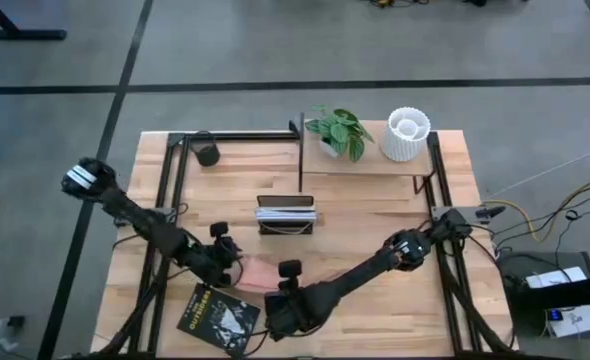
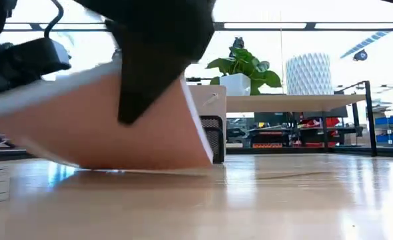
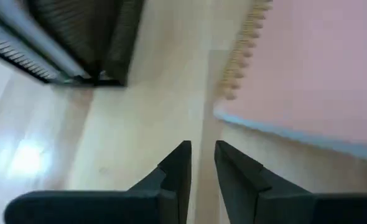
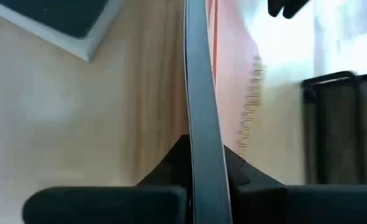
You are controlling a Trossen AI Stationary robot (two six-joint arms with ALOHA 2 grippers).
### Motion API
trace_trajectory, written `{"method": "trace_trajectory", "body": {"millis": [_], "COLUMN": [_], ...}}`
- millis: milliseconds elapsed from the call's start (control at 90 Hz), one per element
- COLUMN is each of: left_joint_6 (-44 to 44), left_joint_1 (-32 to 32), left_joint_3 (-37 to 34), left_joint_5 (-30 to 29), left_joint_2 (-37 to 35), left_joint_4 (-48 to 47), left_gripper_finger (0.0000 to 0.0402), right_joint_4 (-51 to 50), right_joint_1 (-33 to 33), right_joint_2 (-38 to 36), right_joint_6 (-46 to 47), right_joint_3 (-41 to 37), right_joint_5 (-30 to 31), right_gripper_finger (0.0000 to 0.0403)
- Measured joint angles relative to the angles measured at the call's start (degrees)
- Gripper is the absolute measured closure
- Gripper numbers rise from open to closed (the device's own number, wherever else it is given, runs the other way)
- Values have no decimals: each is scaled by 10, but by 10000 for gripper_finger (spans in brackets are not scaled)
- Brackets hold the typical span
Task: Stock shelves
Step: Put the pink notebook into the black mesh bookshelf
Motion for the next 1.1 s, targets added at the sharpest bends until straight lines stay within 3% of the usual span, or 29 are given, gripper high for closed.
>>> {"method": "trace_trajectory", "body": {"millis": [189, 356, 611, 800, 1100], "left_joint_6": [-11, -11, -11, -12, -13], "left_joint_1": [0, 0, 0, 0, 1], "left_joint_3": [-34, -71, -76, -71, -70], "left_joint_5": [-13, -20, -20, -21, -22], "left_joint_2": [-29, -21, -12, -15, -17], "left_joint_4": [39, 128, 144, 152, 164], "left_gripper_finger": [343, 343, 343, 343, 343], "right_joint_4": [-28, -31, -27, 8, -23], "right_joint_1": [-8, -32, -97, -124, -154], "right_joint_2": [-49, -86, -88, -95, -137], "right_joint_6": [-3, -18, -39, -61, -93], "right_joint_3": [2, 4, 4, 7, 7], "right_joint_5": [4, -1, -132, -152, -169], "right_gripper_finger": [397, 398, 399, 400, 400]}}
